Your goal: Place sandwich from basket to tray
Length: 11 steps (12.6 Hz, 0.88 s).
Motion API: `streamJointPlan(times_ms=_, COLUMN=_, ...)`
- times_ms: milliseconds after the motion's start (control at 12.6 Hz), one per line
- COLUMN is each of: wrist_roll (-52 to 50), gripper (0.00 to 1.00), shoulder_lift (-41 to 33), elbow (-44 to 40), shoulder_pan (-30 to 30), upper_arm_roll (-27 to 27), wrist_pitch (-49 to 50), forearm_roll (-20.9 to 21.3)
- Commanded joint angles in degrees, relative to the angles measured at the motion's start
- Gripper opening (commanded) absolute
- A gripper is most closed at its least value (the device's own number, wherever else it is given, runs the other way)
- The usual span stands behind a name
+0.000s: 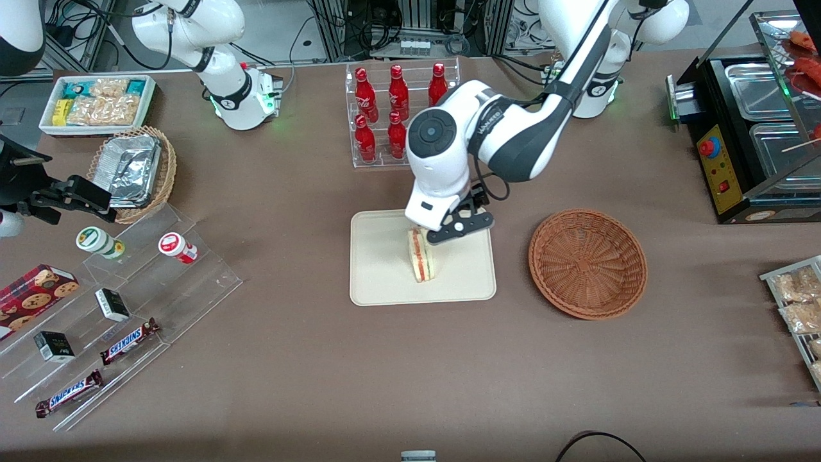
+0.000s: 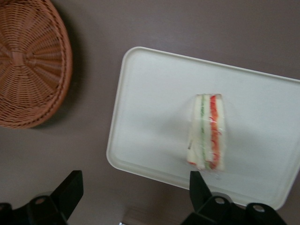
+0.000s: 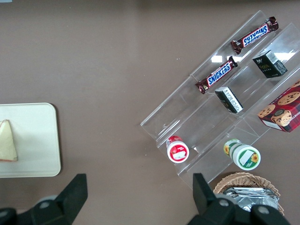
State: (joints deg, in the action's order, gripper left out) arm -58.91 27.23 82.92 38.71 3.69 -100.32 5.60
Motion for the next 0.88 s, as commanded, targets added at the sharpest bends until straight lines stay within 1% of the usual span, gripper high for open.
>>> streamJointPlan(times_ms=0, wrist_roll=1.2, gripper=1.0, shoulder_lift=-2.5, elbow=2.6, shoulder_pan=0.1, upper_arm_roll=-3.2, wrist_pitch=0.7, forearm_roll=0.3)
streamJointPlan(times_ms=80, wrist_roll=1.8, gripper=1.0, shoulder_lift=-2.7, elbow=3.3, shoulder_pan=0.1, upper_arm_roll=-3.9, wrist_pitch=0.7, forearm_roll=0.3)
streamJointPlan(times_ms=319, wrist_roll=10.5, gripper=1.0, shoulder_lift=-6.2, elbow=7.2, shoulder_pan=0.0, upper_arm_roll=-7.9, wrist_pitch=1.0, forearm_roll=-0.5)
streamJointPlan(times_ms=398, wrist_roll=11.5, gripper=1.0, shoulder_lift=-7.7, elbow=8.6, shoulder_pan=-2.4, upper_arm_roll=-8.1, wrist_pitch=1.1, forearm_roll=-0.6)
streamJointPlan(times_ms=637, wrist_roll=17.8, gripper=1.0, shoulder_lift=-11.3, elbow=11.0, shoulder_pan=-5.3, upper_arm_roll=-8.1, wrist_pitch=2.2, forearm_roll=-1.4)
streamJointPlan(times_ms=717, wrist_roll=19.6, gripper=1.0, shoulder_lift=-13.7, elbow=12.4, shoulder_pan=-6.4, upper_arm_roll=-8.2, wrist_pitch=2.8, forearm_roll=-1.4)
streamJointPlan(times_ms=796, wrist_roll=23.4, gripper=1.0, shoulder_lift=-15.3, elbow=13.4, shoulder_pan=-10.4, upper_arm_roll=-7.3, wrist_pitch=3.4, forearm_roll=-1.5)
